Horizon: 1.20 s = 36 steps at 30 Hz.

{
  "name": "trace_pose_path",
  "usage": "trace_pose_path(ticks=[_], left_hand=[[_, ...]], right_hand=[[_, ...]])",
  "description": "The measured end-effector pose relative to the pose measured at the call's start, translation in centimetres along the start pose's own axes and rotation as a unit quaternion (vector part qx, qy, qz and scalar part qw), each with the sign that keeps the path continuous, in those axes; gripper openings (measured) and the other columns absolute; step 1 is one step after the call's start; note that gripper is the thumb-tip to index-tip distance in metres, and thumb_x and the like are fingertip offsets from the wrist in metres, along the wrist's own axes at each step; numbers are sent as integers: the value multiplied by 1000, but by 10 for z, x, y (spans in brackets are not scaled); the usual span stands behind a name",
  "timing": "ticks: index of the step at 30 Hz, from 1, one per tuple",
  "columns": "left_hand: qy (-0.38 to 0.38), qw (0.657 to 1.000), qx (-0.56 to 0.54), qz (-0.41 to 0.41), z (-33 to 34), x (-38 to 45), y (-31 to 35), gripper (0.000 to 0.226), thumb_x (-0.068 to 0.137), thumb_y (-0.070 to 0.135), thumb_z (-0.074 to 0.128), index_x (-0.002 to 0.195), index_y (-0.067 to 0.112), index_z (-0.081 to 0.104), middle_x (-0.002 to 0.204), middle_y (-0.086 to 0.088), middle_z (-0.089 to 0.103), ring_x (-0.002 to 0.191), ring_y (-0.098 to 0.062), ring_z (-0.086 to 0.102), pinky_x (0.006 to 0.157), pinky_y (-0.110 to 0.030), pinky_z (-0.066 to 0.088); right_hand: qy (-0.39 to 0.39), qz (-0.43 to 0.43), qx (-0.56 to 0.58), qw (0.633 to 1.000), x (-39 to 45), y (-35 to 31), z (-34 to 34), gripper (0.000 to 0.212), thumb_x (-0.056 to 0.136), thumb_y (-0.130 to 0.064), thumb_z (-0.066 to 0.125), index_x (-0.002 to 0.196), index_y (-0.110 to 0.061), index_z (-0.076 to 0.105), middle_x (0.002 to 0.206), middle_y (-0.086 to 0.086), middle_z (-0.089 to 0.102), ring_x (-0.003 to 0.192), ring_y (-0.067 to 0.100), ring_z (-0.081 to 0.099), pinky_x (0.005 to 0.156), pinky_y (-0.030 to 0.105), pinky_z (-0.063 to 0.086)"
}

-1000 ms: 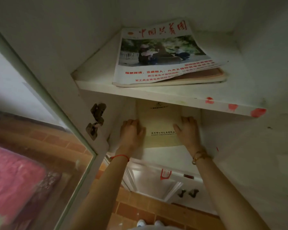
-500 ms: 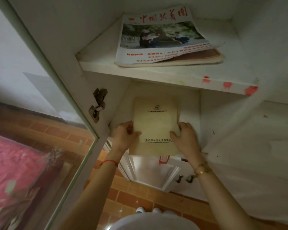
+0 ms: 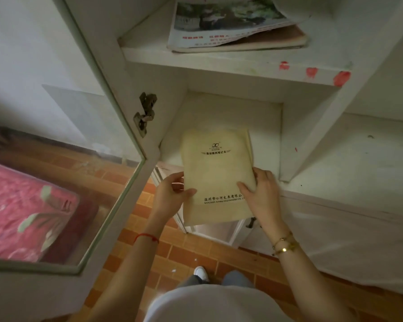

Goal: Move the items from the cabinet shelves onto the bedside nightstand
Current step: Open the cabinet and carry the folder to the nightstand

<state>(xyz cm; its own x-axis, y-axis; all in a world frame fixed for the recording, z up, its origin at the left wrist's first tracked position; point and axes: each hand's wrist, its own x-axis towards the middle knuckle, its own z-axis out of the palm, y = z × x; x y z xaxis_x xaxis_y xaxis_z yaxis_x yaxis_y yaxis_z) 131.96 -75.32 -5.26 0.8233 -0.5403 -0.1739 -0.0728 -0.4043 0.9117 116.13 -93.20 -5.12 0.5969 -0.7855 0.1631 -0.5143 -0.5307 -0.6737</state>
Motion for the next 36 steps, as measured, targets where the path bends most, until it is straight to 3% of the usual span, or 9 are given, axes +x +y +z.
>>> trace_pose_path(ticks=[4,6,10,18,22,24,27,33,36], left_hand=[[-6,996,-87,-16,3,-30,-4,48,79,0,78,116,21,56,111,-5,68,94,-22,70,76,-35,59],[3,994,-109,-11,4,-47,-4,46,81,-2,75,110,27,55,106,-6,72,94,-24,71,76,-34,58],[43,989,-140,-6,11,-91,-2,46,82,-4,73,111,28,57,94,7,77,87,-11,73,68,-20,56],[149,972,-180,-30,55,-220,5,53,80,-10,72,125,9,52,101,0,71,82,-2,71,65,-15,55],[197,962,-183,-48,75,-286,-1,54,81,-6,73,128,9,52,107,-2,71,91,-6,72,71,-18,56],[220,957,-178,-63,81,-318,-6,55,81,-1,74,130,14,53,111,1,71,96,-9,71,74,-20,57],[253,945,-190,-83,87,-363,-17,59,81,-3,73,134,15,54,116,2,71,102,-11,70,79,-23,58],[341,914,-188,-118,84,-448,-31,59,83,1,72,135,21,53,115,12,69,100,-1,69,74,-15,56],[388,892,-193,-132,78,-490,-40,59,84,-1,71,137,18,52,116,10,68,100,1,68,74,-13,54]], right_hand=[[-23,-2,51,998,-12,4,-5,49,82,-21,74,126,-7,58,111,9,60,98,24,59,87,34,49],[-35,-16,71,997,-20,9,-7,47,81,-17,74,124,-7,60,109,8,62,94,19,60,84,29,48],[-72,-23,135,988,-42,21,-20,48,81,-16,74,126,-9,59,116,5,61,99,17,61,87,33,53],[-131,-100,179,970,-103,54,-70,46,82,-18,74,126,-16,59,113,-2,59,87,4,60,68,7,47],[-168,-131,174,961,-141,67,-90,46,81,-18,75,124,-15,61,103,-1,61,82,3,57,74,21,52],[-192,-151,174,954,-161,71,-96,45,82,-19,75,124,-17,61,99,-9,57,81,-2,54,73,19,51],[-233,-184,192,936,-187,73,-99,43,81,-18,75,122,-15,61,109,-3,60,85,9,57,75,27,53],[-297,-257,202,897,-241,52,-90,45,79,-17,77,122,-13,63,104,-7,58,81,-4,55,71,9,46],[-348,-280,202,872,-271,35,-81,44,81,-20,75,122,-15,61,106,-9,57,84,0,57,73,18,51]])
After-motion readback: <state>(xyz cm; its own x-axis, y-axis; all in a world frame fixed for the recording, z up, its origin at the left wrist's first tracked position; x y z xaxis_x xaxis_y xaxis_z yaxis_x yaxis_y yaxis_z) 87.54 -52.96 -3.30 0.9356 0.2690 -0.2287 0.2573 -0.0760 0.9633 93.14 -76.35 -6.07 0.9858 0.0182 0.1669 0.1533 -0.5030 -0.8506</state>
